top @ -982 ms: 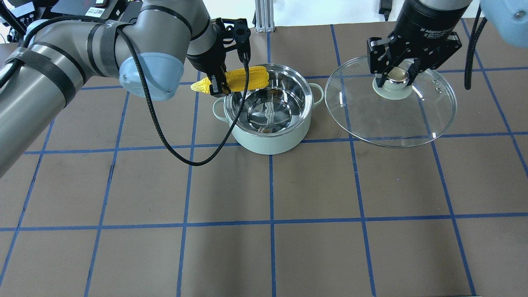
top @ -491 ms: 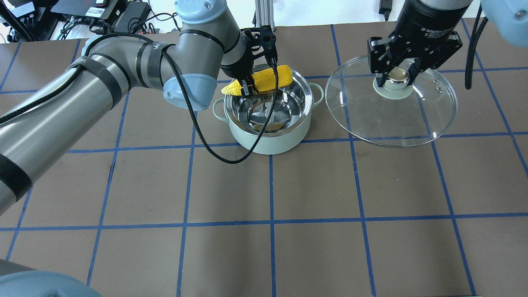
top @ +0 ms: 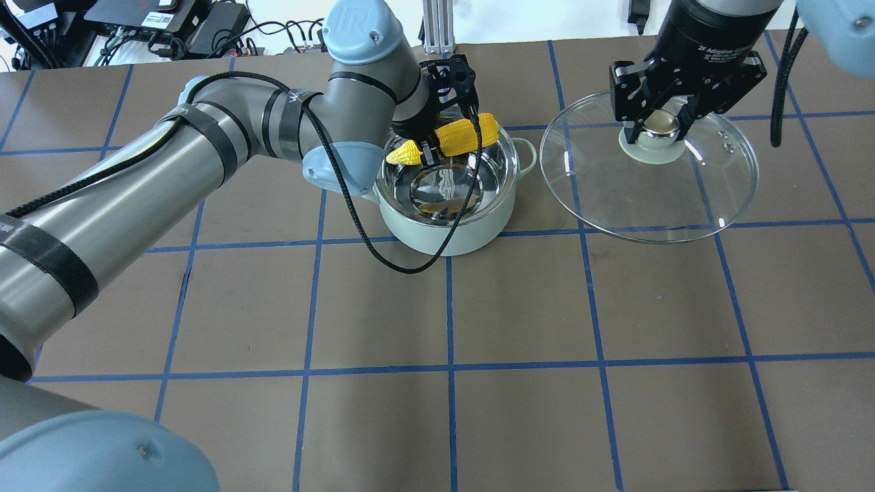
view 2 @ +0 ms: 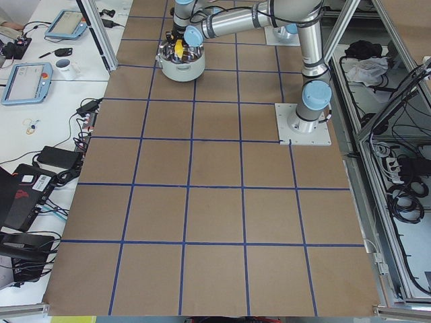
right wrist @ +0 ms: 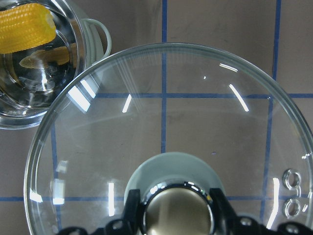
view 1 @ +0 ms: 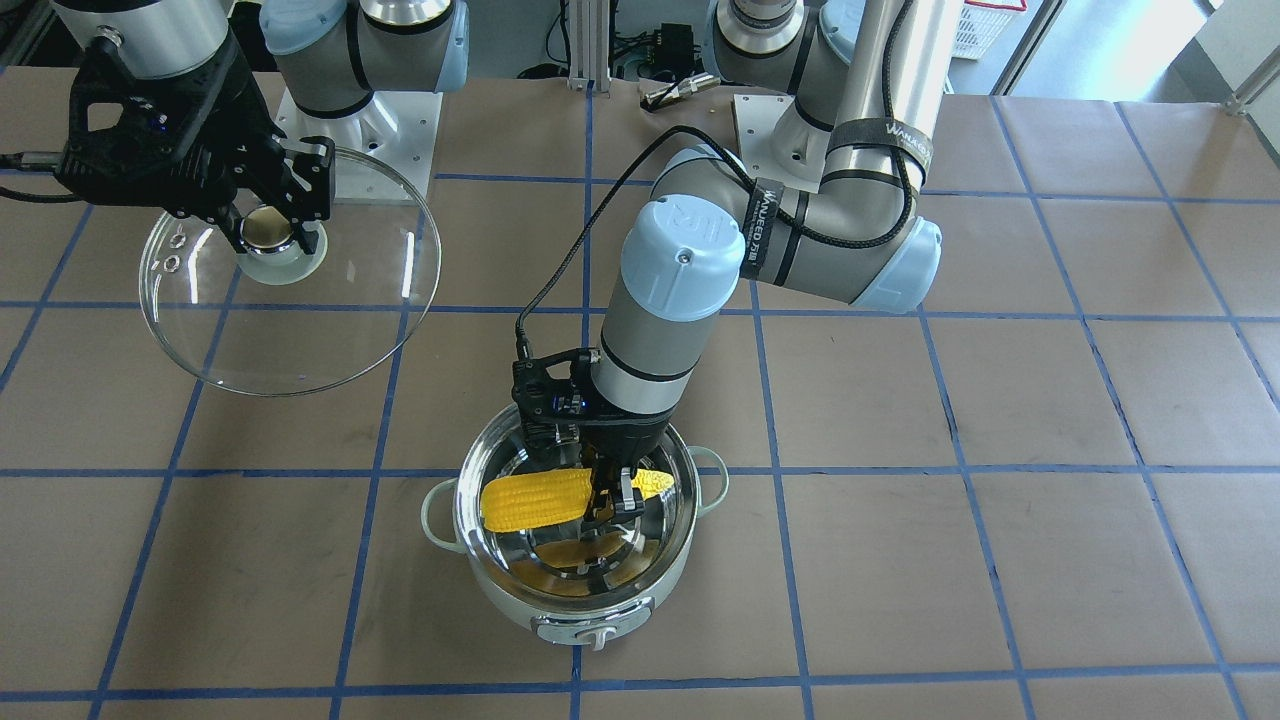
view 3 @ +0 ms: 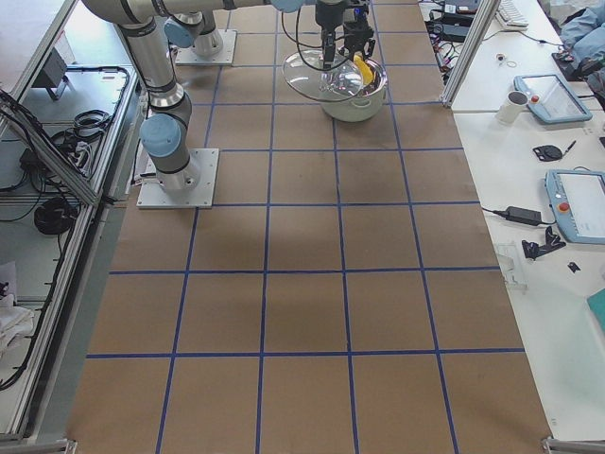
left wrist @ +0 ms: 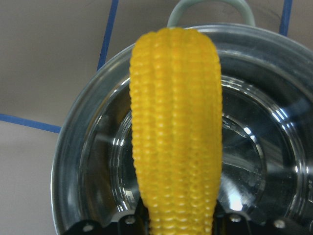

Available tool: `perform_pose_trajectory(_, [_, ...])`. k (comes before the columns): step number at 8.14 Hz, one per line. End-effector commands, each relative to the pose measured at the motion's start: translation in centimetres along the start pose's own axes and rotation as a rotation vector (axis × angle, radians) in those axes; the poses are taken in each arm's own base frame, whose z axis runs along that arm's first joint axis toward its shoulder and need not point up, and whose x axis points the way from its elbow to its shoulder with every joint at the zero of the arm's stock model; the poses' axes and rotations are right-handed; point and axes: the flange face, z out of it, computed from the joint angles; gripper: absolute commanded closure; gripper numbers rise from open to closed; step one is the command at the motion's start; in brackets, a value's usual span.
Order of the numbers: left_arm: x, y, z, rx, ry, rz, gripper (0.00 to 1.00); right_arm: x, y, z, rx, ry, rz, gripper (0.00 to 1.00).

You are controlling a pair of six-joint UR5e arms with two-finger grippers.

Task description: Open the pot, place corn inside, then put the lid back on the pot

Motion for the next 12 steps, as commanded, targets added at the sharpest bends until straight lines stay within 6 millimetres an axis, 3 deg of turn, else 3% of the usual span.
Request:
perform_pose_trajectory(1, [0.1,0.0,-0.4,0.0,-0.01,-0.037,0.0,0.0,-0.1,0.0,0.002,0.002,-0.002,0.74])
perform_pose_trajectory(5, [0.4,-0.5,-2.5,0.01,-0.021,-0.068,0.0,0.0,-0.2,0.1,0.002,-0.003,-0.002,0.74])
perform_pose_trajectory(7, [1.1,0.5,-5.7,-0.021,0.036,-0.11,0.0,-0.1,-0.7,0.0,0.031,-0.009,-0.001,0.74])
perform_pose_trajectory(9, [1.6,1.4,-9.6,-0.028,0.033,-0.148,0.0,-0.6,-2.7,0.2,0.066,-0.017,0.005,0.73])
perform_pose_trajectory(10, [-0.7,5.4,-11.0,-0.055,0.048,-0.236,0.0,-1.6,-3.6,0.5,0.08,-0.02,-0.002,0.72])
perform_pose_trajectory(11, [-3.2,10.7,-13.2,-0.064,0.06,-0.345,0.0,-3.9,-4.3,0.7,0.095,-0.025,0.007,0.72])
perform_pose_trajectory(12, [-4.0,14.3,-15.3,-0.053,0.099,-0.459,0.0,-5.9,-5.3,1.2,0.114,-0.032,0.016,0.72])
